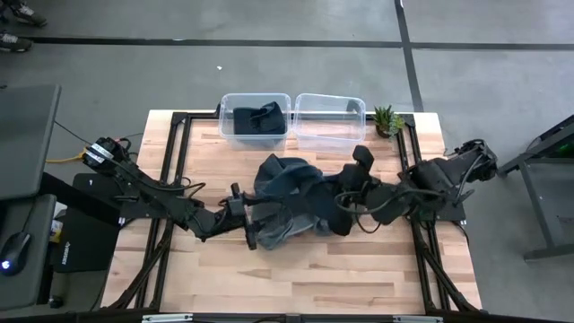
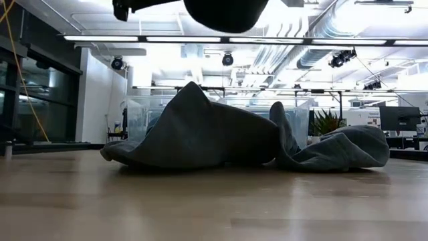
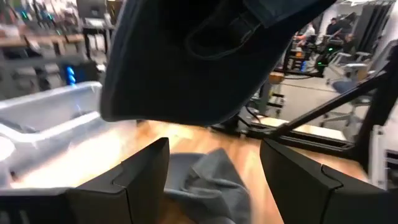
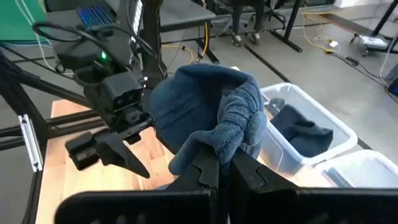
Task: Pick and place caps into container
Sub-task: Put the bottom dark blue cap into the left transparent container
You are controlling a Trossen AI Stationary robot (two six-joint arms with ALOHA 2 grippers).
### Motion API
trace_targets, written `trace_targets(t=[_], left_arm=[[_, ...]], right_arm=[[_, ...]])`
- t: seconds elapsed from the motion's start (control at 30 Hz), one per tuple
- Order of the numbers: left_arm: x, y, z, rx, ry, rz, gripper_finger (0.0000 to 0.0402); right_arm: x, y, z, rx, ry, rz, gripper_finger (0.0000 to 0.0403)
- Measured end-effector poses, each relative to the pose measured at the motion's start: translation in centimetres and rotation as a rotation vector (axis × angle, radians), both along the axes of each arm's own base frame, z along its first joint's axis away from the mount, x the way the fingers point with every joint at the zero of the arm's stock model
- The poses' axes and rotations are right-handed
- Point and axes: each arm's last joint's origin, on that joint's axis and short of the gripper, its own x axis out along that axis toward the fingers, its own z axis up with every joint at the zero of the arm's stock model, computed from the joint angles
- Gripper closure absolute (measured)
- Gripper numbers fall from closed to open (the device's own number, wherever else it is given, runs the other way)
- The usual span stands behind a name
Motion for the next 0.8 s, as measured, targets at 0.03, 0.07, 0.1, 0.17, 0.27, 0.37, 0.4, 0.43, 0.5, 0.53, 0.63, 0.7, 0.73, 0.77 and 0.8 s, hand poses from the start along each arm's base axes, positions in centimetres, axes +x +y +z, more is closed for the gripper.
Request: trace_targets(t=[0.03,0.07,0.1,0.17,0.27,0.37,0.4,0.43,0.5,0.53,0.63,0.7,0.73,0.77,0.8], left_arm=[[0.1,0.2,0.0,0.016,0.003,0.008,0.0151],[0.2,0.4,0.1,0.03,0.008,0.02,0.0151],[0.3,0.6,0.1,0.04,0.013,0.03,0.0151],[0.6,1.1,0.1,0.05,0.013,0.046,0.0151],[1.0,2.1,0.4,0.047,-0.017,0.046,0.0151],[1.7,3.3,0.7,0.036,-0.05,0.04,0.0151],[2.0,3.8,0.6,0.035,-0.057,0.042,0.0151],[2.3,4.2,0.4,0.035,-0.06,0.047,0.0151],[2.7,4.9,0.4,0.035,-0.069,0.052,0.0151],[2.9,5.3,0.5,0.031,-0.085,0.047,0.0151],[3.2,6.2,0.7,0.027,-0.121,0.031,0.0151],[3.5,6.7,0.8,0.025,-0.152,0.007,0.0151],[3.8,7.0,0.8,0.025,-0.177,-0.011,0.0151],[4.0,7.2,0.8,0.03,-0.194,-0.026,0.0151],[4.1,7.3,0.7,0.038,-0.201,-0.046,0.0151]], right_arm=[[-0.1,-0.1,0.3,-0.003,-0.004,0.007,0.0402],[-0.1,-0.3,0.6,-0.006,-0.008,0.01,0.0402],[-0.2,-0.4,0.9,-0.01,-0.014,0.013,0.0402],[-0.5,-0.5,1.5,-0.018,-0.022,0.021,0.0402],[-0.7,-0.8,2.1,-0.031,-0.032,0.027,0.0403],[-1.0,-0.9,2.5,-0.04,-0.029,0.033,0.0402],[-1.0,-1.0,2.6,-0.045,-0.028,0.035,0.0403],[-1.1,-1.1,2.8,-0.051,-0.029,0.035,0.0403],[-1.4,-1.3,3.1,-0.054,-0.031,0.038,0.0403],[-1.5,-1.4,3.3,-0.051,-0.036,0.04,0.0403],[-2.0,-1.6,4.0,-0.054,-0.052,0.047,0.0403],[-2.3,-1.7,4.4,-0.049,-0.062,0.059,0.0403],[-2.4,-1.8,4.5,-0.051,-0.062,0.067,0.0403],[-2.5,-1.8,4.5,-0.053,-0.061,0.074,0.0403],[-2.6,-1.8,4.6,-0.051,-0.061,0.08,0.0403]])
